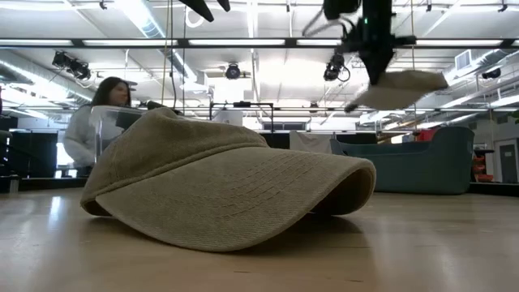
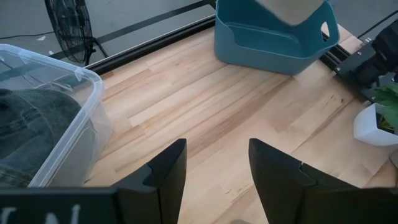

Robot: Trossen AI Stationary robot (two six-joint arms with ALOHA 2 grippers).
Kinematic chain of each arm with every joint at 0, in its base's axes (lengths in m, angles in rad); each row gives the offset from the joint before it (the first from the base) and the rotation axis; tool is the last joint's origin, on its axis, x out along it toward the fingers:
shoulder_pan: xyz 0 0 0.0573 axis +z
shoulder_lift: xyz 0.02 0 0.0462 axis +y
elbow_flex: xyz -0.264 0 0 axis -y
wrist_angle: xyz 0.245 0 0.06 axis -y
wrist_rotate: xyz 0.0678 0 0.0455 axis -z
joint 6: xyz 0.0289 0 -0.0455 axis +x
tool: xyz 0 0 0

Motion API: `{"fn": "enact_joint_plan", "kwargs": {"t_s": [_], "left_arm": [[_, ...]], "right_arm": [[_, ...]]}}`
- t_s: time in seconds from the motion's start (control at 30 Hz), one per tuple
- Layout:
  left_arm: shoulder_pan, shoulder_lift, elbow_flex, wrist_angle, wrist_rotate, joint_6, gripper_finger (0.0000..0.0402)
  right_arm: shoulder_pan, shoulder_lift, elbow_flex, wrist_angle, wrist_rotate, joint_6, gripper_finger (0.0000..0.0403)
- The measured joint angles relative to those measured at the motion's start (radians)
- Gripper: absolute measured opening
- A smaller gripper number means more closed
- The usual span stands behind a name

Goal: Pick & Place hat
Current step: Put the top light brown cap into the blue bin

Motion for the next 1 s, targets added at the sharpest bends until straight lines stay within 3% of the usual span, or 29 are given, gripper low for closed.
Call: {"fn": "enact_joint_plan", "kwargs": {"t_s": [0.27, 0.47, 0.77, 1.0], "left_arm": [[0.000, 0.000, 0.000, 0.001, 0.000, -0.002, 0.0178], [0.000, 0.000, 0.000, 0.001, 0.000, -0.003, 0.0178], [-0.001, 0.000, 0.000, 0.002, 0.000, -0.003, 0.0178], [-0.001, 0.000, 0.000, 0.002, 0.000, -0.003, 0.0178]], "right_arm": [[-0.115, 0.001, -0.293, 0.347, -0.149, 0.049, 0.0006], [-0.149, 0.001, -0.409, 0.540, -0.203, 0.115, 0.0006], [-0.172, -0.016, -0.433, 0.581, -0.253, 0.141, 0.0006], [-0.203, -0.119, -0.434, 0.579, -0.303, 0.150, 0.0007]]}}
